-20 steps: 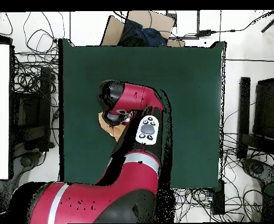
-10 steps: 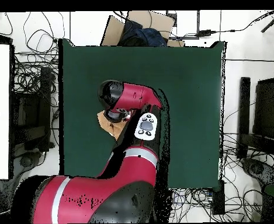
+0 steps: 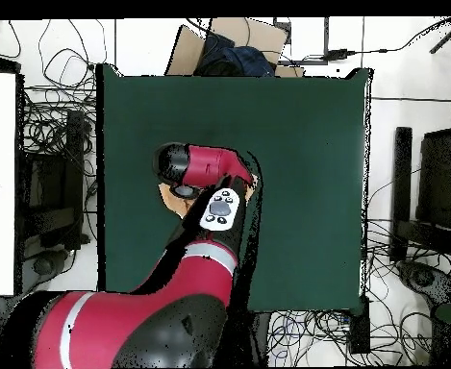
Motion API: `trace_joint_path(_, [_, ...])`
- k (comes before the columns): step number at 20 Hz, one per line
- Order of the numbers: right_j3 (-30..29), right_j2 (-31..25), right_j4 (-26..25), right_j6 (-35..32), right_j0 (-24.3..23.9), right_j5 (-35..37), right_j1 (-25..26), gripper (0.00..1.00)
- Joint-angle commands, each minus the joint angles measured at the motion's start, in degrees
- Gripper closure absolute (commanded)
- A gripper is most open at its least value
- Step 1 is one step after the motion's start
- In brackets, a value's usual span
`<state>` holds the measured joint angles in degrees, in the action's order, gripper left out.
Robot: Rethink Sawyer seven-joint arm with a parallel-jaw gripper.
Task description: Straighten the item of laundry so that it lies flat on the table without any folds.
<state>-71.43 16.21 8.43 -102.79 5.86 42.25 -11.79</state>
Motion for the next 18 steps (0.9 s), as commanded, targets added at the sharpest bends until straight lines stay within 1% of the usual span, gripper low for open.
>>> trace_joint_path(1, [-0.51, 1.04, 1.49, -17.67, 1.16, -3.14, 1.4, 0.0])
trace_joint_path(4, [-1.32, 1.2, 2.36, -17.73, 1.25, -2.26, 0.94, 0.0])
trace_joint_path(6, [-1.68, 1.03, 3.13, -17.75, 1.23, -0.37, 0.59, 0.0])
trace_joint_path(8, [-2.02, 0.11, 5.16, -18.65, 0.76, 6.82, 0.32, 0.0])
trace_joint_path(10, [-1.58, -0.23, 5.6, -17.77, 0.5, 9.16, 0.28, 0.0])
trace_joint_path(14, [-1.69, -0.2, 6.12, -16.74, 0.36, 7.34, 0.68, 0.0])
trace_joint_path(18, [-1.77, -0.02, 6.62, -16.31, 0.43, 7.26, 0.52, 0.0])
